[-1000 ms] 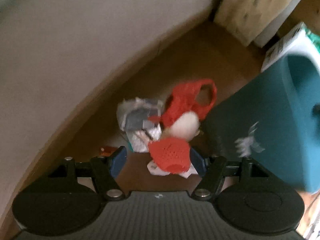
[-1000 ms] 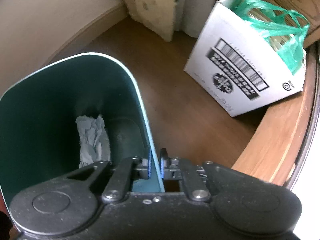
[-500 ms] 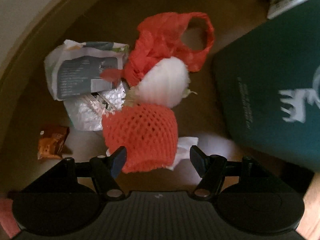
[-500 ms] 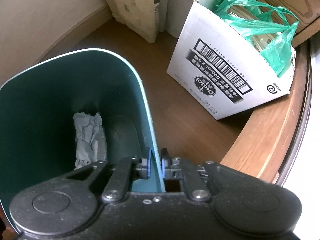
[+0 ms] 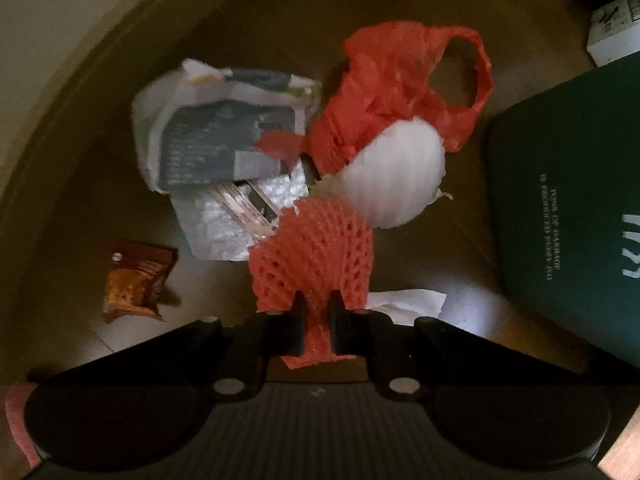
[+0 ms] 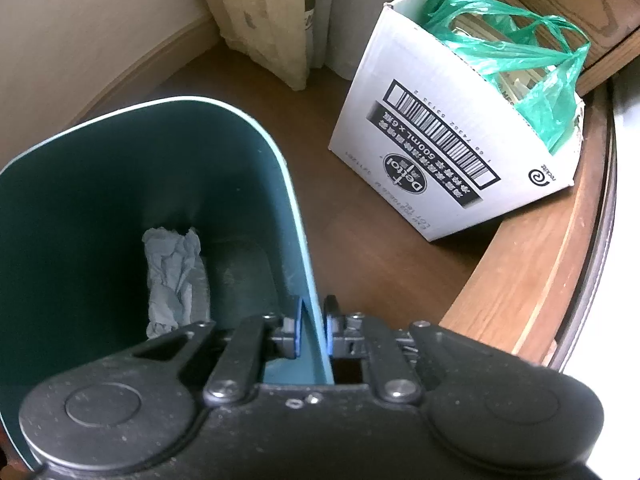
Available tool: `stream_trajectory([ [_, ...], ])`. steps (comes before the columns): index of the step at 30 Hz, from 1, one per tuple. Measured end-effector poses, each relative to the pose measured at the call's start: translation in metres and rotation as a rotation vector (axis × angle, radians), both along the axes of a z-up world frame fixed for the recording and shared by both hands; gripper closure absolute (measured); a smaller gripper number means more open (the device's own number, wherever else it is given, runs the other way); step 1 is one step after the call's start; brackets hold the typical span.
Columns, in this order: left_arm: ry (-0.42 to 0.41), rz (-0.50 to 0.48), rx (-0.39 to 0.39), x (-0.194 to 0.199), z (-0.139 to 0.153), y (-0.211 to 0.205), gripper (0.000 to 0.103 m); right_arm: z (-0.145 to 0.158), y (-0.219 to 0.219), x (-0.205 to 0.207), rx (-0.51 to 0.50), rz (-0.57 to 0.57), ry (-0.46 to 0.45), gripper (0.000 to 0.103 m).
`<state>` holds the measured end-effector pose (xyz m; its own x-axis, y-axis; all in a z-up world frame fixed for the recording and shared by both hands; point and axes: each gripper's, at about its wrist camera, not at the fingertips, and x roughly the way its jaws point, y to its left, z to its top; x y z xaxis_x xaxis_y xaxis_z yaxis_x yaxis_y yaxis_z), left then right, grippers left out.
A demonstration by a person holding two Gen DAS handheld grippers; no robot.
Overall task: Collect trash
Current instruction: 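Lower the left tool to the orange foam net and grasp it, then carry the orange net into the wastebasket and open the left gripper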
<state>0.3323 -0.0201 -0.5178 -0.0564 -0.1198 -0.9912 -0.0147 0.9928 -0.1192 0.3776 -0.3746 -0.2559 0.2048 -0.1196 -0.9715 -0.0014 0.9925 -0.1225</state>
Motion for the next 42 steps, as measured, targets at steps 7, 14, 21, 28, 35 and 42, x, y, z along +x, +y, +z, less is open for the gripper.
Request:
stream_trajectory([
  [7,-0.059,-0.002,0.002,-0.003,0.045,0.009,0.093,0.002,0.007,-0.013,0.001,-0.029,0.008,0.095],
  [14,-0.147,0.009,-0.033,-0.008,0.118,0.017,0.093,0.003,0.015,-0.036,0.026,-0.088,0.020,0.099],
  [21,-0.241,0.002,-0.080,-0.022,0.205,0.024,0.093,0.005,0.025,-0.050,0.052,-0.106,0.001,0.100],
  [28,-0.326,-0.093,-0.151,-0.024,0.277,-0.011,0.093,0.008,0.038,-0.053,0.042,-0.053,-0.041,0.100],
  [35,-0.368,-0.235,-0.231,-0.005,0.296,-0.098,0.093,0.009,0.050,-0.054,0.025,-0.005,-0.096,0.100],
  [42,-0.272,-0.331,-0.191,0.010,0.252,-0.164,0.093,0.009,0.053,-0.055,0.033,0.035,-0.134,0.099],
])
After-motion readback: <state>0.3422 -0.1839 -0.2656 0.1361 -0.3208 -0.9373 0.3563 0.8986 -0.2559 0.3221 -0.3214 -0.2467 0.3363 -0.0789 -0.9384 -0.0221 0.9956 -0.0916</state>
